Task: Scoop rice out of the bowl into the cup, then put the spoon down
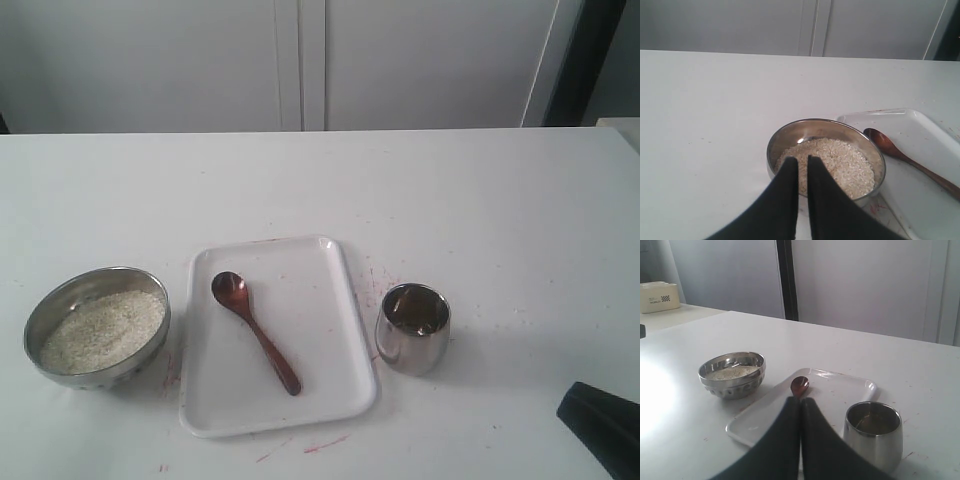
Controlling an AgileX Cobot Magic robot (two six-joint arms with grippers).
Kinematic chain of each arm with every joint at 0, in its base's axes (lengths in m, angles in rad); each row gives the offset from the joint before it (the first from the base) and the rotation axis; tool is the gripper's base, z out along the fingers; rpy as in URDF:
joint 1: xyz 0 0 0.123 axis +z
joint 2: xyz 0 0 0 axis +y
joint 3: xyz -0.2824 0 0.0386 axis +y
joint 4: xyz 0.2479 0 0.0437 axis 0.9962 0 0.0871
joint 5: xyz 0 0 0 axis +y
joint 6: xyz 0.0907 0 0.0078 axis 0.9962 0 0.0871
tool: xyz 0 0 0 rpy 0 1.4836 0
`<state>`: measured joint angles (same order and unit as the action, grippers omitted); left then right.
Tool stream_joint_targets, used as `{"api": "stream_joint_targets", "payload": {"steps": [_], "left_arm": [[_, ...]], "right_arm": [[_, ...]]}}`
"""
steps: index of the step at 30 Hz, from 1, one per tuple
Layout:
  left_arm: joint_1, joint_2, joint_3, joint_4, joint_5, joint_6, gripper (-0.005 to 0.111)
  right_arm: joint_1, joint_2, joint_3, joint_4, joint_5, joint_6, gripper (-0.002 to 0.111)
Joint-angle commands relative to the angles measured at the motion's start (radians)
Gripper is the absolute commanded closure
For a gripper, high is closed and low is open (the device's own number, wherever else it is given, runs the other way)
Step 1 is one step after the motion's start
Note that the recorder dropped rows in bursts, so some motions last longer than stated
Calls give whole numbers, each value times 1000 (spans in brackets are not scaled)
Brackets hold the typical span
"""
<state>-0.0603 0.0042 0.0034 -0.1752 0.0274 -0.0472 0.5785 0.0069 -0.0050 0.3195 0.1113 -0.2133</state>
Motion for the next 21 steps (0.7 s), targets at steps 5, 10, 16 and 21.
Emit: {"api": "stream_joint_targets", "payload": {"steps": [5,10,16,21], "left_arm": [[-2,-4,-3,-9,-4,-2,92],[-2,-4,-3,-9,-4,-2,92],[-2,-4,-3,-9,-4,-2,92],[-2,-4,-3,-9,-4,-2,92]], "right_arm": [[-3,-7,5,2,4,-12,108],[-9,-7,5,2,4,-12,108],[-105,-7,5,2,4,-12,108],[-211,-7,5,2,4,-12,108]]}}
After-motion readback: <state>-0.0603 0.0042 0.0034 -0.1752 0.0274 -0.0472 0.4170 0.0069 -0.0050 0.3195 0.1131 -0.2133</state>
